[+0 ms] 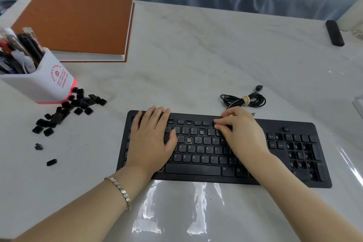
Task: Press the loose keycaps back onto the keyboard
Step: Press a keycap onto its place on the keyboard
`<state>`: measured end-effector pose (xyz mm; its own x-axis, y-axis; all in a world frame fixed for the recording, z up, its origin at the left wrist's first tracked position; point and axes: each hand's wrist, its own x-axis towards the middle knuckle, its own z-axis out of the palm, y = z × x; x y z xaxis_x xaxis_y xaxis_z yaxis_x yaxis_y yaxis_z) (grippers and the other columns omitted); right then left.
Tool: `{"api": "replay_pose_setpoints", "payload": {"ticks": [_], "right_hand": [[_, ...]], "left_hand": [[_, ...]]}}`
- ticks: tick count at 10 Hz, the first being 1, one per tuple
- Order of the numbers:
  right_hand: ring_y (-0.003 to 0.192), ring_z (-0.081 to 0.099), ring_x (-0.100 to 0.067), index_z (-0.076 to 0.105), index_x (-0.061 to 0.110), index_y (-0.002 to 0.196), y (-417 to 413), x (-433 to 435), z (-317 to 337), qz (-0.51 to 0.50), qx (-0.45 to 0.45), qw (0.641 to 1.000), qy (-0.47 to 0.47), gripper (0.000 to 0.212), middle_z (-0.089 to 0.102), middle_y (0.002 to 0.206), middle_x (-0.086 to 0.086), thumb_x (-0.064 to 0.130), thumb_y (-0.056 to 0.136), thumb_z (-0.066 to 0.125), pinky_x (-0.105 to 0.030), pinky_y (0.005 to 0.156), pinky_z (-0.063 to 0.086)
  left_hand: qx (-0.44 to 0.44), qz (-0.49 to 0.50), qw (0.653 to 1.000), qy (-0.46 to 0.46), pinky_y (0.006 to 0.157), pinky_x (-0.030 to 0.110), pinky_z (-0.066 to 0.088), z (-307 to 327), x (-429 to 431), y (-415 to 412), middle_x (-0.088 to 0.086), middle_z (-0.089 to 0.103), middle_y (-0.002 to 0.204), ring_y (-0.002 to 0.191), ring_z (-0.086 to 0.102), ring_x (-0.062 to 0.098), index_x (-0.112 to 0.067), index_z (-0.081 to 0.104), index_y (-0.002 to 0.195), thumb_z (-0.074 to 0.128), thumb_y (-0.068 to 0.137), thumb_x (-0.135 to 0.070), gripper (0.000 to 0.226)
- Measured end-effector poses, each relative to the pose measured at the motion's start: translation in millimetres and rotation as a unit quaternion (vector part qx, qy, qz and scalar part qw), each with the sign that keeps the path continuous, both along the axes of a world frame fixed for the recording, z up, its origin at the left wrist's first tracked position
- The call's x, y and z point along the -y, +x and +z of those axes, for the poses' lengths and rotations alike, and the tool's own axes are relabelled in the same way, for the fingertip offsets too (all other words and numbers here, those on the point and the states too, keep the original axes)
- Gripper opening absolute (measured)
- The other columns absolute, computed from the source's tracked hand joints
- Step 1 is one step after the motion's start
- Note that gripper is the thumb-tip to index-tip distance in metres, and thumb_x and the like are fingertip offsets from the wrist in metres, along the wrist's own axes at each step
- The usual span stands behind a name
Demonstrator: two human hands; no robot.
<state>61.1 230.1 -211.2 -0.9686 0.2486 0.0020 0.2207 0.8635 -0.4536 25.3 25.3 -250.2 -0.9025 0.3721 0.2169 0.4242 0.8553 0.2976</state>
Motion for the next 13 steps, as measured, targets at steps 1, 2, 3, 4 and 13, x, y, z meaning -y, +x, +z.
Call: {"api": "replay_pose_setpoints", "payload": {"ticks": [1,2,3,4,13], "right_hand": [[0.091,0.054,-0.022,0.073,0.013,0.093,4.1,8.6,-7.1,0.011,-0.066,0.995,0.068,0.014,0.06,0.095,0.001,0.016,0.087,0.061,-0.028,0.064,0.038],[0.087,0.053,-0.023,0.068,0.01,0.094,-0.5,10.2,-12.2,0.005,-0.031,0.997,0.069,0.016,0.058,0.097,0.0,0.017,0.09,0.054,-0.027,0.066,0.035],[0.085,0.063,-0.035,0.074,0.008,0.087,10.2,1.9,-12.9,0.064,-0.087,0.991,0.083,0.013,0.065,0.097,-0.013,0.009,0.076,0.067,-0.041,0.067,0.052],[0.099,0.06,-0.033,0.072,0.009,0.1,22.5,0.3,-17.3,0.086,-0.086,0.987,0.103,0.03,0.063,0.109,-0.015,0.025,0.085,0.053,-0.044,0.079,0.051],[0.121,0.039,-0.006,0.067,0.017,0.113,-16.9,158.6,3.2,0.222,-0.005,0.968,-0.12,0.026,0.054,0.122,0.005,0.019,0.094,0.049,-0.003,0.09,0.017]], "left_hand": [[0.0,0.001,1.0,-0.001,0.108,0.041,0.022,-0.8,-0.2,-0.2,0.008,0.061,0.125,0.122,0.051,0.029,-0.006,0.059,0.123,0.038,0.086,-0.035,0.051],[0.004,0.001,1.0,0.001,0.109,0.041,0.022,-1.6,-0.4,0.2,0.008,0.06,0.126,0.124,0.047,0.025,-0.007,0.059,0.124,0.038,0.087,-0.035,0.051],[0.006,-0.002,1.0,-0.003,0.108,0.042,0.023,-0.8,0.2,-0.1,0.009,0.06,0.126,0.123,0.048,0.027,-0.006,0.059,0.124,0.038,0.087,-0.035,0.051],[0.005,-0.003,1.0,-0.005,0.108,0.043,0.024,-1.1,0.6,-0.3,0.009,0.06,0.125,0.122,0.051,0.029,-0.006,0.059,0.124,0.038,0.087,-0.035,0.051],[0.076,0.167,0.982,0.031,0.079,0.029,0.042,32.6,188.9,25.8,0.0,0.063,0.101,0.091,0.056,0.022,-0.014,0.071,0.103,0.063,0.078,-0.044,0.039]]}}
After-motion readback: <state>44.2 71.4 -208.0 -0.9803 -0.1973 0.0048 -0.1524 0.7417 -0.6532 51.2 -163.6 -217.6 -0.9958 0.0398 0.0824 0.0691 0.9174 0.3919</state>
